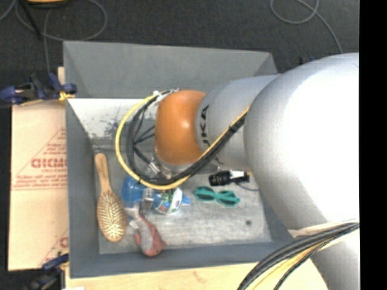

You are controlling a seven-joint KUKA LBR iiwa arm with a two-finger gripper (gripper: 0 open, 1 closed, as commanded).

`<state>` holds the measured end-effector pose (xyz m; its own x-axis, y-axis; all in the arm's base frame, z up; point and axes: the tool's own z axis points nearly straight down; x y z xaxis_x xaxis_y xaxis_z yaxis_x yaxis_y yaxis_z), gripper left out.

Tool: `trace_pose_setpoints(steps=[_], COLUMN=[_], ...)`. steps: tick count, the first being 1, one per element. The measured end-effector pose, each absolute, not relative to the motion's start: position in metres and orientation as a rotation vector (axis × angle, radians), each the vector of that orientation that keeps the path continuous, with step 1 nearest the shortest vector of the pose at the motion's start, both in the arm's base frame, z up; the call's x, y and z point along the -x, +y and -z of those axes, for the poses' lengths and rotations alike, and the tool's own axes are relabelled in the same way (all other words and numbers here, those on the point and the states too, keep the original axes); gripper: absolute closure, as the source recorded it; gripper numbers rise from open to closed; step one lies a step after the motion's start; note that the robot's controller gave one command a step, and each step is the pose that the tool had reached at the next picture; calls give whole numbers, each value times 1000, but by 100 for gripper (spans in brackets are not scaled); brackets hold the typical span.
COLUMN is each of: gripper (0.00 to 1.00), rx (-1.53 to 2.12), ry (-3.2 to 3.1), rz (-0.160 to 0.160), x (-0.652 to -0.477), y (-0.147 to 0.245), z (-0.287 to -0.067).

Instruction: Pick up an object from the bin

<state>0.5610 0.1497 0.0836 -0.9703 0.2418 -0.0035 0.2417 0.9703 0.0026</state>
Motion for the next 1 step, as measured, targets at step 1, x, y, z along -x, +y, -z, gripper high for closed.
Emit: trace_pose_setpoints(steps=[1], gripper=[100], rx=[-382], ry=[3121], rz=[1], x=[-559], y=[149], z=[-93])
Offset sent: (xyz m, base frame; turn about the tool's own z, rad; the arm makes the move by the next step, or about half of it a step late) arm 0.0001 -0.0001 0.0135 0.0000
